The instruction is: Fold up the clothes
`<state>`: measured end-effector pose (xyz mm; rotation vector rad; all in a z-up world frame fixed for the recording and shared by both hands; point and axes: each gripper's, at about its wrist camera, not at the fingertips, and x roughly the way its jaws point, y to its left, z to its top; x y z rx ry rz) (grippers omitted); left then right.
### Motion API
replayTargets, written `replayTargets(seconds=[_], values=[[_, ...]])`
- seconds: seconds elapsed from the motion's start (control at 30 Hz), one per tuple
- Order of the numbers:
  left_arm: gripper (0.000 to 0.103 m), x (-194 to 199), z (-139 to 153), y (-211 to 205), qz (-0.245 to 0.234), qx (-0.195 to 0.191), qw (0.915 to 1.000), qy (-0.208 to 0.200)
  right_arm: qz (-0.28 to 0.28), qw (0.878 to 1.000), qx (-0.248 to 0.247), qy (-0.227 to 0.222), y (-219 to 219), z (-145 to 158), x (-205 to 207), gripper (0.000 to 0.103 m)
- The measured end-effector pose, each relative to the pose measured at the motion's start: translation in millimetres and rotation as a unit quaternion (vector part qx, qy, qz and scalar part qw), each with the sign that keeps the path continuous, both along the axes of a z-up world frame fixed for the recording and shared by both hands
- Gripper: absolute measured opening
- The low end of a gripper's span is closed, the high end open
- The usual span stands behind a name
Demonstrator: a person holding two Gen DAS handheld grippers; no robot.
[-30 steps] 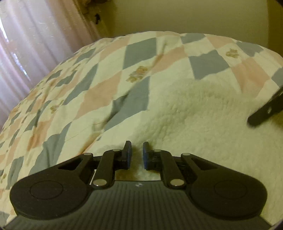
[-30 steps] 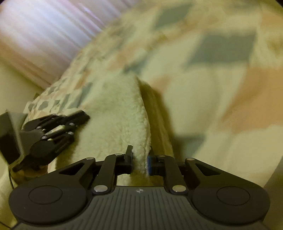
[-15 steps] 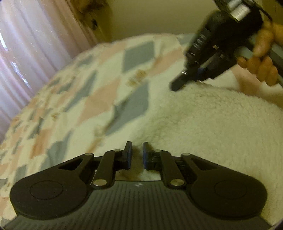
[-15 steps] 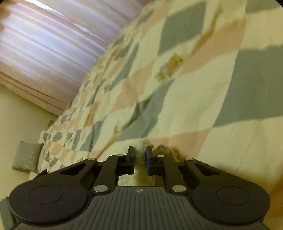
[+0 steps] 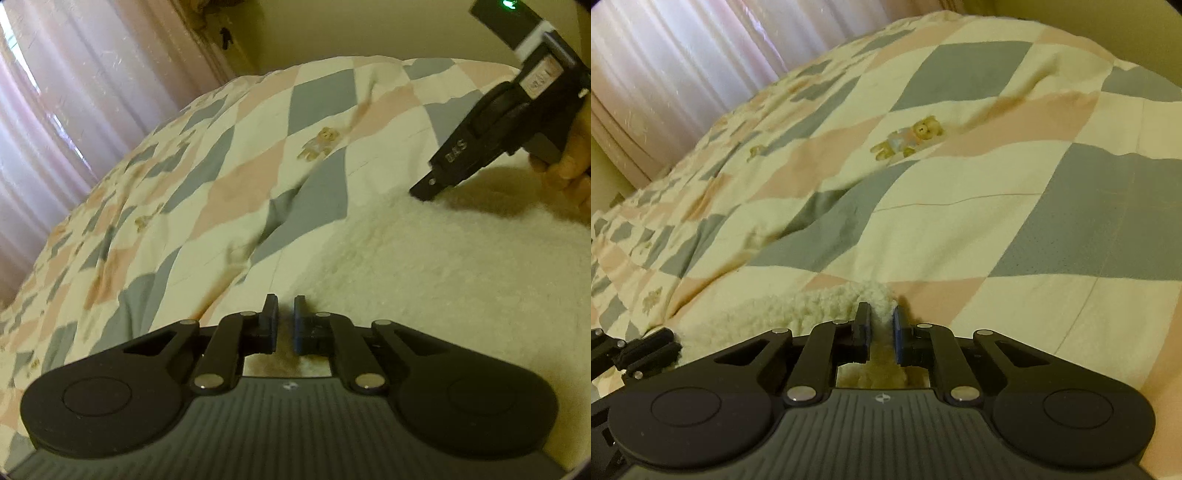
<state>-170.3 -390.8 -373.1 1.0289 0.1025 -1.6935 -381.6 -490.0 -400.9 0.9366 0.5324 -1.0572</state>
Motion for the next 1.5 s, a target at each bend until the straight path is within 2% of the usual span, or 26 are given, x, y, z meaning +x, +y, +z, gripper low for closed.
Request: replayTargets(seconds=[0.07, 0.1, 0.13, 0.23, 0.33, 0.47, 0.5, 0.6, 0.63, 0.67, 0.7, 0.77, 0.83, 0.93, 0.97, 1.03, 1.1, 1.13, 1.23, 1.33, 1.4, 1.5], values=[[0.003, -8, -6, 3, -0.004, -0.005, 0.9996, -0.028, -0.008, 1.0, -0.001, -0.007, 4, 14, -12, 0.028], [0.003, -11, -7, 4, -0.004, -0.006, 0.9993, -0.036, -0.016, 1.0, -0.012, -0.005, 10, 23, -20, 0.042], [0.001, -13, -9, 4, -0.003, -0.007, 0.9991, -0.042, -0.017, 1.0, -0.026, 0.003, 21, 34, -27, 0.045], [0.0, -17, -9, 2, 0.005, -0.003, 0.9992, -0.04, -0.02, 0.997, -0.069, 0.027, 56, 65, -50, 0.044], [0.0, -26, -12, 5, -0.004, -0.005, 0.9988, -0.048, 0.012, 0.998, -0.061, 0.002, 101, 80, -58, 0.044], [0.0, -30, -14, 9, -0.012, -0.013, 0.9982, -0.058, -0.022, 0.999, 0.02, -0.038, 146, 55, -74, 0.045], [0.0, -31, -14, 10, -0.014, -0.015, 0.9981, -0.059, -0.045, 0.997, 0.041, -0.052, 155, 47, -81, 0.045], [0.0, -34, -14, 14, -0.019, -0.019, 0.9977, -0.062, -0.113, 0.979, 0.096, -0.14, 180, 21, -104, 0.046], [0.0, -35, -13, 15, -0.021, -0.02, 0.9976, -0.063, -0.126, 0.971, 0.111, -0.171, 184, 14, -109, 0.042], [0.0, -36, -13, 17, -0.023, -0.022, 0.9974, -0.064, -0.137, 0.964, 0.127, -0.189, 188, 7, -112, 0.031], [0.0, -37, -13, 18, -0.025, -0.023, 0.9973, -0.065, -0.145, 0.962, 0.126, -0.193, 191, 7, -114, 0.015], [0.0, -39, -13, 20, -0.029, -0.026, 0.997, -0.067, -0.161, 0.958, 0.124, -0.201, 198, 7, -119, 0.01], [0.0, -41, -13, 23, -0.033, -0.029, 0.9967, -0.069, -0.168, 0.966, 0.095, -0.173, 204, 22, -122, 0.007], [0.0, -49, -18, 28, -0.045, -0.039, 0.9948, -0.083, -0.146, 0.984, 0.059, -0.088, 209, 34, -111, 0.005], [0.0, -54, -21, 31, -0.05, -0.043, 0.9936, -0.091, -0.131, 0.988, 0.061, -0.05, 207, 29, -102, 0.005], [0.0, -57, -23, 33, -0.056, -0.05, 0.9914, -0.107, -0.109, 0.992, 0.061, -0.006, 204, 15, -85, 0.005], [0.0, -48, -6, 37, -0.045, -0.056, 0.9935, -0.088, -0.082, 0.995, 0.045, 0.033, 202, 9, -69, 0.005], [0.003, -40, 8, 40, -0.035, -0.055, 0.9958, -0.064, -0.073, 0.995, 0.038, 0.05, 201, 10, -63, 0.005], [0.004, -11, 50, 61, 0.0, -0.047, 0.9987, 0.019, -0.066, 0.995, 0.039, 0.057, 202, 10, -66, 0.005], [0.004, 5, 60, 89, -0.002, -0.002, 0.9956, 0.093, -0.063, 0.995, 0.041, 0.06, 203, 11, -70, 0.005], [0.004, 3, 39, 104, -0.008, 0.028, 0.9955, 0.09, -0.059, 0.995, 0.041, 0.065, 203, 10, -68, 0.005], [0.0, -8, 0, 115, -0.003, 0.027, 0.9985, 0.048, -0.047, 0.995, 0.04, 0.076, 201, 9, -62, 0.006]])
